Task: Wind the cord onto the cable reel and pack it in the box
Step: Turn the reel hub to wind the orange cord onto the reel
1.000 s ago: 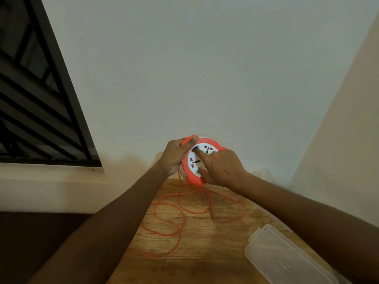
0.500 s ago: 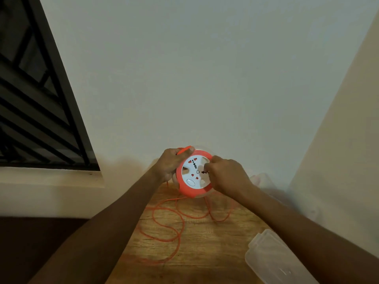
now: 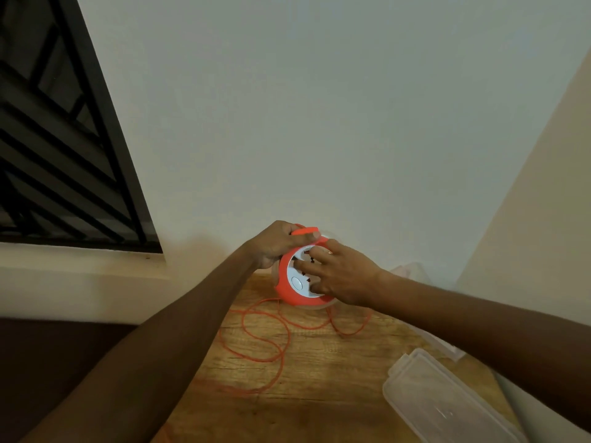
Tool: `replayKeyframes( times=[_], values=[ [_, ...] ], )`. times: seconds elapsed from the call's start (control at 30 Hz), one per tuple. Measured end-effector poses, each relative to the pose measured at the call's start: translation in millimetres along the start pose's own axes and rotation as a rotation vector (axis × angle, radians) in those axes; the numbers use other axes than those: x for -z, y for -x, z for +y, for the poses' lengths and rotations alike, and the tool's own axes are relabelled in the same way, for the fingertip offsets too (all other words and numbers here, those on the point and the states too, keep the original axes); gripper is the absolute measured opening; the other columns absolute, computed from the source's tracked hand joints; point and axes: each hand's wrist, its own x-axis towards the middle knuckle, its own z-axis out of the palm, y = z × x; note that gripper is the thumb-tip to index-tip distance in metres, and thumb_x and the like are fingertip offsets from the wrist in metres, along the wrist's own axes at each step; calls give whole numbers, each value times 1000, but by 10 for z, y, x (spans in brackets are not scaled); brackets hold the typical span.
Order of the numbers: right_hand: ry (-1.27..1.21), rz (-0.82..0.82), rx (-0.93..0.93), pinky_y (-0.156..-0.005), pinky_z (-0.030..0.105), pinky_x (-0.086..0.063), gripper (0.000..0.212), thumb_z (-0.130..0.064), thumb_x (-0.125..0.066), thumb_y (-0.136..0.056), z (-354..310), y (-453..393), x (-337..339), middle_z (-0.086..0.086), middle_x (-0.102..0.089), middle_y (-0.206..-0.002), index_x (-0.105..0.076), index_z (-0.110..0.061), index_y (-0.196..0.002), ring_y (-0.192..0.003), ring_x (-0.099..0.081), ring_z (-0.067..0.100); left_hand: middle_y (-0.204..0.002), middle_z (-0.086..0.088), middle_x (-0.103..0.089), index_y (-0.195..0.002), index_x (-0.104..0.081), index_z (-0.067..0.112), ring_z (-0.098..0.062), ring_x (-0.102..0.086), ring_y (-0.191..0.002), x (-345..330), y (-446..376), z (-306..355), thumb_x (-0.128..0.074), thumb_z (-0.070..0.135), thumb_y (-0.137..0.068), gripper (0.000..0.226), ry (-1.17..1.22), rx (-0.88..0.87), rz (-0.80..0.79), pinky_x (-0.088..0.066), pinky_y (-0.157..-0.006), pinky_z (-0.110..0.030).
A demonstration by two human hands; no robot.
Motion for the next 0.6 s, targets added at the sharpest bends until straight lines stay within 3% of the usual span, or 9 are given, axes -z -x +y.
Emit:
replayKeyframes(
  times=[0.13, 0.23, 0.33, 0.43, 0.53, 0.6],
  values=[
    [111, 22, 42, -108, 55, -30, 36, -33, -58, -92, 46, -51, 7, 8, -41, -147, -54, -43, -127, -133, -32, 34, -81, -8, -78, -91, -79, 9, -18, -72, -65, -54, 0, -14, -79, 46, -84, 38, -63, -39, 51, -60, -60, -28],
    [138, 22, 30, -102, 52, -33, 44, -37, -57, -93, 57, -102, 21, 12, -53, -130, -46, -47, -134, -125, -34, 37, -79, -5, -79, -90, -80, 12, -16, -73, -63, -82, -9, 10, -74, 46, -83, 34, -104, -48, 51, -60, -60, -26],
    [54, 99, -29, -90, 44, -27, 46, -43, -57, -90, 105, -104, 28, 1, -64, -110, -46, -53, -133, -119, -39, 33, -80, -7, -76, -91, -81, 12, -19, -70, -67, -70, -32, -22, -68, 33, -84, 25, -65, -37, 31, -58, -61, -28],
    [-1, 136, -106, -83, 41, -28, 47, -38, -62, -88, 150, -93, -53, -4, -70, -93, -49, -50, -132, -116, -45, 33, -84, -6, -79, -87, -84, 24, -18, -72, -69, -100, -27, -58, -76, 44, -82, 22, 85, -15, 69, -59, -61, -27],
    [-46, 174, -217, -82, 38, -40, 54, -40, -69, -84, 144, -92, -176, -1, -72, -92, -51, -40, -134, -109, -54, 32, -97, -9, -82, -102, -80, 19, -26, -79, -83, -129, -56, -97, -74, 42, -91, 26, 168, -57, 124, -64, -68, -33],
    [-215, 190, -377, -81, 39, -42, 58, -48, -69, -79, 129, -106, -253, 3, -73, -97, -55, -32, -132, -97, -62, 30, -98, -11, -81, -107, -77, 13, -28, -79, -84, -181, -55, -116, -74, 41, -92, 32, 217, -72, 198, -64, -69, -35]
  ],
)
